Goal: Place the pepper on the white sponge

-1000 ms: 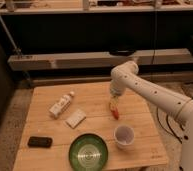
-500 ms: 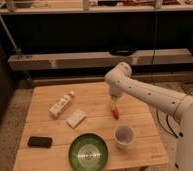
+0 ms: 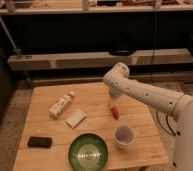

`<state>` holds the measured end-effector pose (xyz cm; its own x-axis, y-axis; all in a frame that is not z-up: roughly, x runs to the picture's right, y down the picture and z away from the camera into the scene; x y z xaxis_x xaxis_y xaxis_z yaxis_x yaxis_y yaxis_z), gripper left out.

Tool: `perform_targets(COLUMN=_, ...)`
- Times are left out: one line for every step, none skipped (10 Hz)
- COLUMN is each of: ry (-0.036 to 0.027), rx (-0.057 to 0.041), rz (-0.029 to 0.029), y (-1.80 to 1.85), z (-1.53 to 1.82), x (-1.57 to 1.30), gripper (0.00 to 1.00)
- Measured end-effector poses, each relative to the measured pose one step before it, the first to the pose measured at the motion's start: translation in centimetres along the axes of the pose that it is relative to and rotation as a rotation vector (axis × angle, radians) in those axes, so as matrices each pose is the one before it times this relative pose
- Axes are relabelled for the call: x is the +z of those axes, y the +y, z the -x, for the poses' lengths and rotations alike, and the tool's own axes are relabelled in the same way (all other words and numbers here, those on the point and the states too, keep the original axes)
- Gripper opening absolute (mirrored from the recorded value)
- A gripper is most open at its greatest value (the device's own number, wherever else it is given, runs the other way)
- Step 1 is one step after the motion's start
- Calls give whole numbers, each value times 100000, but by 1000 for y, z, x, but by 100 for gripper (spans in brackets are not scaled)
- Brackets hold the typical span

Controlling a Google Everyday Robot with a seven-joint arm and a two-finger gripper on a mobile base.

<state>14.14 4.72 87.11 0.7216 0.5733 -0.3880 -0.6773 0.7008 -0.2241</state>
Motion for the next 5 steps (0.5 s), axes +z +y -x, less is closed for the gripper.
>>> perform_targets(ry=-325, rx=3956, rz=-83, y=-157, z=-210, x=-17, gripper=80)
perform_targets(ry=-2771, rx=2899, rz=1328, y=-123, z=-23, x=68, gripper=80)
perform_targets(ry=-2322, rx=896, rz=1348, y=-96, z=-14, x=2, gripper=80)
perform_targets(ry=-1958, rx=499, rz=1787, y=-65, z=4, x=31, gripper=80)
perform_targets(ry=-1487, rx=444, rz=2495, y=155, z=189, x=54, gripper=80)
